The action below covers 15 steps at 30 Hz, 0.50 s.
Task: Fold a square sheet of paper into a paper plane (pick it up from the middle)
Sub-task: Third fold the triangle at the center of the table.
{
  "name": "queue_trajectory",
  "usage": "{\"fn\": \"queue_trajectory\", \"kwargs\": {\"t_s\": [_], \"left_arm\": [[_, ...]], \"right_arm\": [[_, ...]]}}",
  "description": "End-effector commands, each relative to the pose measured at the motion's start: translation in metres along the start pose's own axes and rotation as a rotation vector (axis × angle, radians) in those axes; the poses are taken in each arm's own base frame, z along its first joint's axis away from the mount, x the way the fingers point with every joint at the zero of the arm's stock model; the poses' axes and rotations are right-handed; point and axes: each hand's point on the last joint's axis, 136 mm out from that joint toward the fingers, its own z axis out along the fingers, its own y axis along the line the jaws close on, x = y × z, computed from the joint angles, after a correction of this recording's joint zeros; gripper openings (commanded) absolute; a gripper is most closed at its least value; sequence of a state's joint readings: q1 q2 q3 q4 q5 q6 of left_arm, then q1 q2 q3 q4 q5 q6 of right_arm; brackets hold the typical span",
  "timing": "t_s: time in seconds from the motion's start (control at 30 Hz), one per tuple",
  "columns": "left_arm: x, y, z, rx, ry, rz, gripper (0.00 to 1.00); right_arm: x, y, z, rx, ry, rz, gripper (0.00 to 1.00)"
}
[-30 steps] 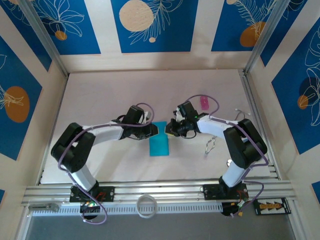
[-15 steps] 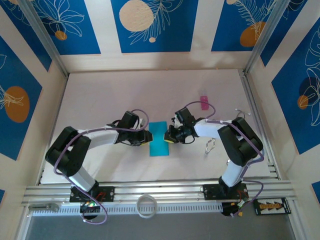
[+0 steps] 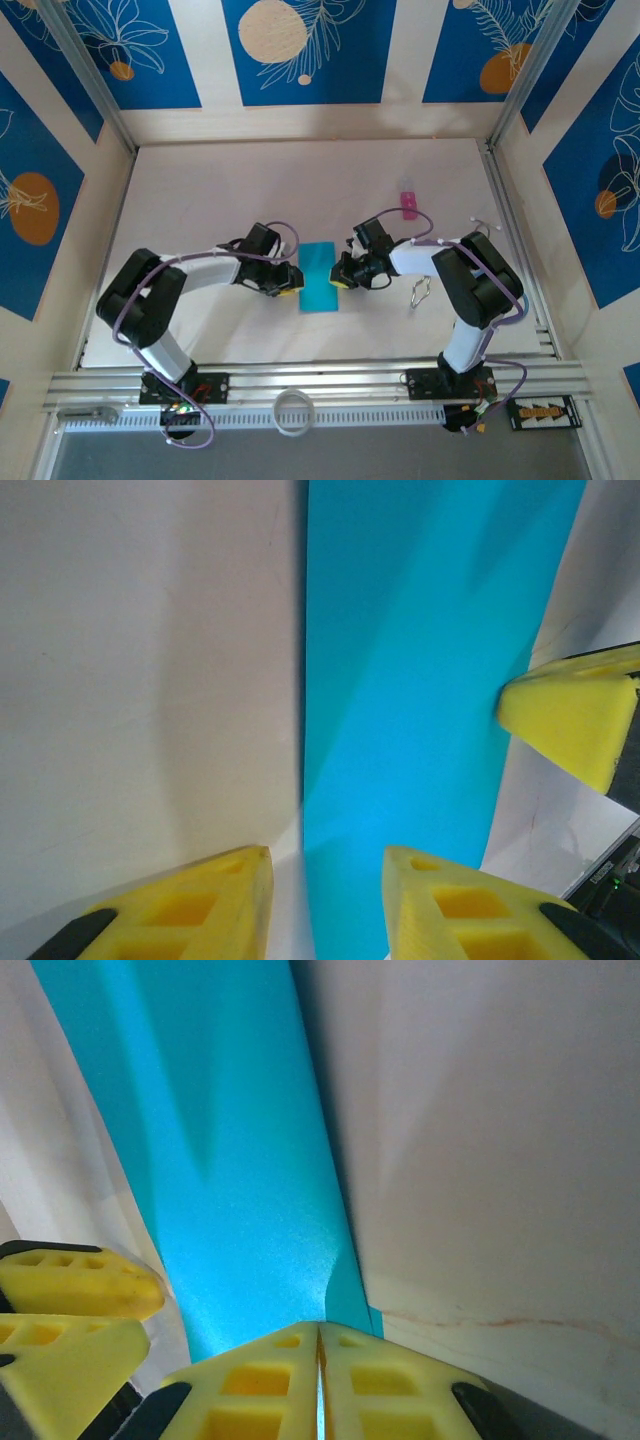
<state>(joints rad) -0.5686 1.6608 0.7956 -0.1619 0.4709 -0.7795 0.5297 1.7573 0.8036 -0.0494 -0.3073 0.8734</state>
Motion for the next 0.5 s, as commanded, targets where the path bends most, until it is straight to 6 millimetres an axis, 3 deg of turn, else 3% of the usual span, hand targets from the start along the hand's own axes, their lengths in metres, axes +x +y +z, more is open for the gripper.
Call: {"fn": "queue_trajectory", "kwargs": {"t_s": [0.0, 0.47], "left_arm": [[0.0013, -0.0001, 0.0015, 0.005, 0.033, -0.026, 0.32], [-0.0061, -0.0078, 0.0046, 0.07, -0.012, -0.045, 0.2]], "right_arm": [[0.0106, -0.0315, 0.0062, 0.094, 0.025, 0.074, 0.11], [0.0109, -0.0339, 0.0072, 0.102, 0.031, 0.082, 0.1]]}}
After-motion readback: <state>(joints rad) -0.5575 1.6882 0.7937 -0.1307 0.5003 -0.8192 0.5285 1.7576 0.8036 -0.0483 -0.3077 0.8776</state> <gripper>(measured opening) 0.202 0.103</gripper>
